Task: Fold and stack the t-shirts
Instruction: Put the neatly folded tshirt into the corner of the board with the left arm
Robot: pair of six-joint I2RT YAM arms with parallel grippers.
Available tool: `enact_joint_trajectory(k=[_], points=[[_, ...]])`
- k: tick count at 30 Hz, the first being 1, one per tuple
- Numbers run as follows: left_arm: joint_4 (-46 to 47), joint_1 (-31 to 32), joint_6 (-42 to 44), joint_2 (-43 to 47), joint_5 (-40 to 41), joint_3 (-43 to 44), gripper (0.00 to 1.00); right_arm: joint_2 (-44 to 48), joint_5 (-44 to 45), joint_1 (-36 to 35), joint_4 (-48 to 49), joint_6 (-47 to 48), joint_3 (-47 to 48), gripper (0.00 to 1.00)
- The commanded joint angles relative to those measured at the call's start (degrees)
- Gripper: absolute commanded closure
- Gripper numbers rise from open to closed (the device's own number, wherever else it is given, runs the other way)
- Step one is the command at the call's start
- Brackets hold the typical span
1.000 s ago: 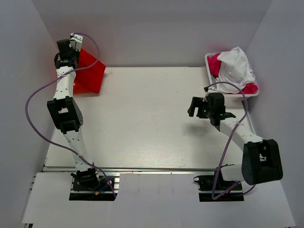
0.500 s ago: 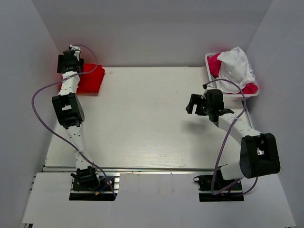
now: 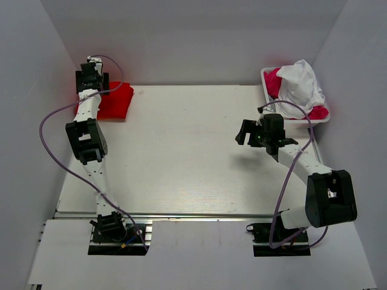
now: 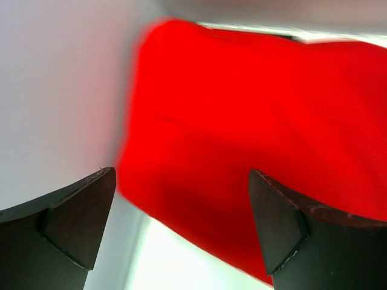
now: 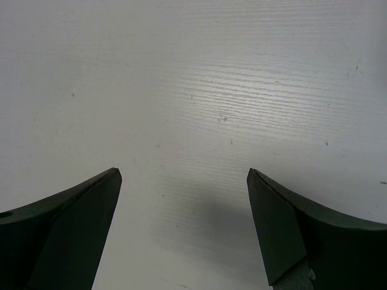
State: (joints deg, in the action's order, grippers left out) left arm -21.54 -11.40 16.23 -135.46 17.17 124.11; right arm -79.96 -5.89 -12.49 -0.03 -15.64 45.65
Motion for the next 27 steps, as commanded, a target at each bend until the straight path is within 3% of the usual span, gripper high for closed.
enact_joint_trajectory(k=[1, 3, 5, 10, 15, 21, 27], points=[[-9.99, 0.94, -9.87, 8.10, -13.87, 1.04, 0.00, 3.58, -0.70, -0.08, 0.47, 0.52, 1.64, 0.10], [-14.29, 2.86, -10.77, 9.33, -16.46, 1.04, 0.00, 4.99, -0.97, -0.16, 0.39, 0.52, 1.11, 0.10], [-15.54, 4.88, -14.29, 11.96, -13.93, -0.26, 0.00, 6.92, -0.70, -0.08, 0.12, 0.34, 0.41, 0.10], [-16.08, 13.66, -21.05, 20.39, -10.66, -14.49, 0.00, 10.78, -1.14, -0.08, -1.98, 0.17, -3.01, 0.10], [-8.71, 22.28, -27.65, 32.26, -12.16, -34.85, 0.00, 15.52, -0.70, -0.08, -2.95, 0.43, -6.10, 0.10], [-8.17, 36.08, -32.22, 39.83, -9.08, -45.78, 0.00, 19.92, -1.05, -0.08, -4.27, -0.44, -9.78, 0.10], [-4.12, 43.55, -34.33, 46.77, -9.71, -52.84, 0.00, 22.31, 0.00, 0.10, -5.68, -2.11, -12.07, 0.10]])
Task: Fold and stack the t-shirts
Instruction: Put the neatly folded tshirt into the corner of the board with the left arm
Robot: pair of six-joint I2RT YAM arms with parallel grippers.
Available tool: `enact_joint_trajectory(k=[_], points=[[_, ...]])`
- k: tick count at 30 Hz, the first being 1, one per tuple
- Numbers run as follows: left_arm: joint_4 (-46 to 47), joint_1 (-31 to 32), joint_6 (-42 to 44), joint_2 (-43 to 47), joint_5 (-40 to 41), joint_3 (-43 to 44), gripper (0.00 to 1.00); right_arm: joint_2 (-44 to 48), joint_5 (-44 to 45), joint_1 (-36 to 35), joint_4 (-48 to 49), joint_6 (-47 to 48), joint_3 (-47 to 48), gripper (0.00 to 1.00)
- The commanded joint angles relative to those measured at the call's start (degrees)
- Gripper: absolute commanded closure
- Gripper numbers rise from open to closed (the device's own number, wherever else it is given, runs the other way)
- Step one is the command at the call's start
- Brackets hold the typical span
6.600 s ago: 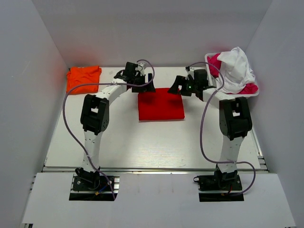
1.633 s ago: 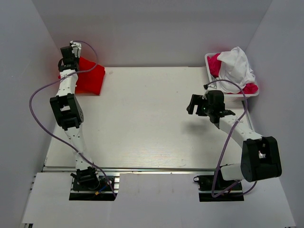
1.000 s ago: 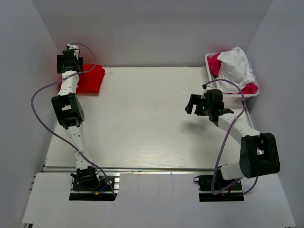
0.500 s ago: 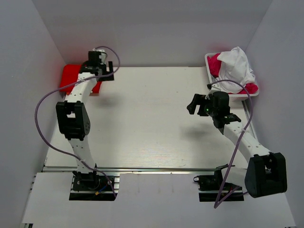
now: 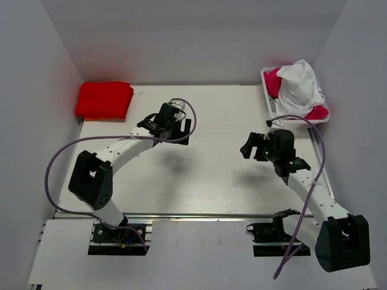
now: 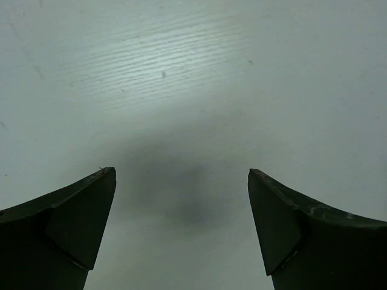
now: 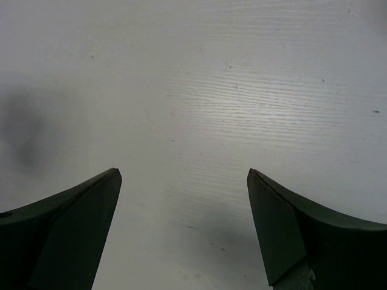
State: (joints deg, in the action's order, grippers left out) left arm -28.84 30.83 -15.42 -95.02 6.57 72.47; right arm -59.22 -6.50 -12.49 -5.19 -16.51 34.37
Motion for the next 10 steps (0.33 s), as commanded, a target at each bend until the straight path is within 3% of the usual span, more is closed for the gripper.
enact_joint_trajectory(k=[1, 10], points=[[3.18, 1.86, -2.69, 7.73, 2.21, -1.88, 0.00, 2.52, 0.79, 0.10, -0.52, -1.50, -0.88, 0.10], [0.10, 4.59, -2.69, 10.56, 7.41, -1.62, 0.00, 5.43, 1.49, 0.10, 1.32, -1.85, -2.99, 0.10]])
